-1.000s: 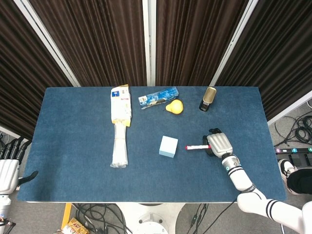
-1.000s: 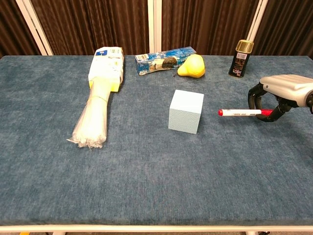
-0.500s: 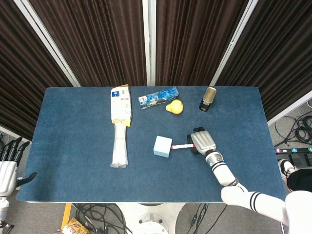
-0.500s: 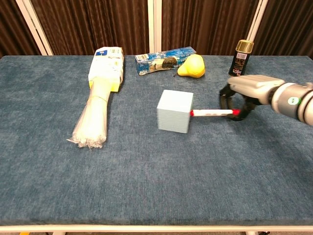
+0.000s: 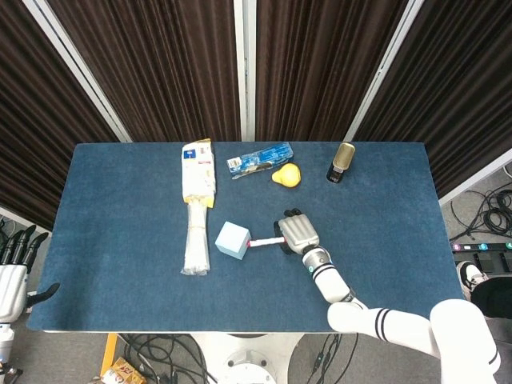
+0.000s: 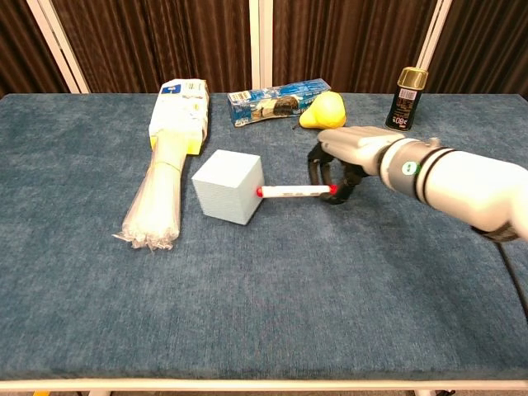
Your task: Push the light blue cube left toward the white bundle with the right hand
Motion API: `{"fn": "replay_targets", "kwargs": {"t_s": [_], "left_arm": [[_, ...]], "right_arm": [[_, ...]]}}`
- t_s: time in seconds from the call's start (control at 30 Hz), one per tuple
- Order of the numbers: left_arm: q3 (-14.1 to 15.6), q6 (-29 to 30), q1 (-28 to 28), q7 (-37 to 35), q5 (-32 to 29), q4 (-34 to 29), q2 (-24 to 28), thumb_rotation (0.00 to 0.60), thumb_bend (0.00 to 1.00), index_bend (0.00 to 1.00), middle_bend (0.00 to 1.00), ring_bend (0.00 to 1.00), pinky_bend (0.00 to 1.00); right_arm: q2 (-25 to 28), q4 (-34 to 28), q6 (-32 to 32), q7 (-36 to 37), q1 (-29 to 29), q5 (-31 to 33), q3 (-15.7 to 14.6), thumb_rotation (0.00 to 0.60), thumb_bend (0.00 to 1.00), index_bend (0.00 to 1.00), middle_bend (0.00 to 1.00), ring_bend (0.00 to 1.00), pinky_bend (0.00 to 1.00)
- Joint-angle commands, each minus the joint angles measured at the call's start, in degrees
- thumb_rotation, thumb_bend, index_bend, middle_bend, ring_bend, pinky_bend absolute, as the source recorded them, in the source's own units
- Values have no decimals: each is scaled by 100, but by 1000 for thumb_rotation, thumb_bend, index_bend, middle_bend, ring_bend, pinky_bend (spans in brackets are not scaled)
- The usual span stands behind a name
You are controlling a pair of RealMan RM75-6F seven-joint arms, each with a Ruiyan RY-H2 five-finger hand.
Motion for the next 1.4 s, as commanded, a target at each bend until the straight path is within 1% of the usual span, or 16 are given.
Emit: {"fn": "replay_targets", "kwargs": {"t_s": [0.03,0.13,0.23,0.33,0.47,0.57,0.63,0.7,0.8,0.83,0.9,0.97,1.1,1.17,1.27,1.4], "left_arm": [[-1,2,1,-1,0,0,0,600,49,172,142,72,134],[0,2,1,2,6,1,3,600,49,172,142,72,134],[-1,15,11,-13,4,2,9,600,50,172,142,72,135],[3,17,23,-35,-4,20,6,600,49,172,142,73,134],[-4,11,-3,-34,34,25,-5,600,48,172,142,72,134],[-11,15,-22,-16,65,8,-12,600,49,172,142,72,134],[-12,15,-30,0,79,-9,-12,600,49,172,142,73,134],[-13,19,-36,18,93,-36,-14,600,48,172,142,73,134],[-7,29,-33,53,106,-69,-9,600,49,172,142,73,135],[-7,33,-31,61,105,-78,-5,600,49,172,142,73,134],[-6,45,-23,63,105,-99,7,600,49,172,142,72,134],[-4,45,-23,69,108,-106,7,600,48,172,142,72,134],[-7,46,-24,55,107,-99,-3,600,49,172,142,73,134],[-14,33,-32,40,96,-95,-4,600,48,172,142,72,135],[-31,21,-42,14,74,-70,-23,600,49,172,142,73,134],[-50,1,-55,1,41,-41,-53,600,49,172,142,72,134]], "right_arm": [[-165,111,35,-123,152,149,46,600,363,629,531,162,128],[-287,208,67,-235,278,257,53,600,363,630,531,163,127],[-222,146,138,-284,285,266,-3,600,363,631,531,163,127],[76,-57,262,-261,155,207,-112,600,363,631,530,163,127],[690,-465,495,-268,-108,91,-332,600,362,633,527,163,126],[1129,-705,600,-325,-259,78,-487,600,362,585,508,152,119],[1334,-808,599,-362,-330,122,-586,600,361,510,477,130,110],[1503,-896,552,-409,-395,225,-711,600,343,404,428,100,95],[1655,-985,479,-488,-450,329,-890,600,200,149,269,23,63],[1689,-1011,494,-490,-475,309,-936,600,162,98,230,10,56],[1780,-1092,597,-420,-573,168,-1022,600,104,34,178,0,48],[1933,-1234,767,-249,-721,-57,-1077,600,81,15,164,0,47],[2397,-1564,1276,195,-1101,-634,-1152,600,81,10,168,0,46],[2692,-1744,1597,500,-1360,-1006,-1222,600,97,11,180,0,47],[3092,-1923,2044,1173,-1788,-1604,-1332,600,163,51,209,1,49],[3443,-2005,2711,2141,-2416,-2408,-1548,600,178,96,216,1,50]]}}
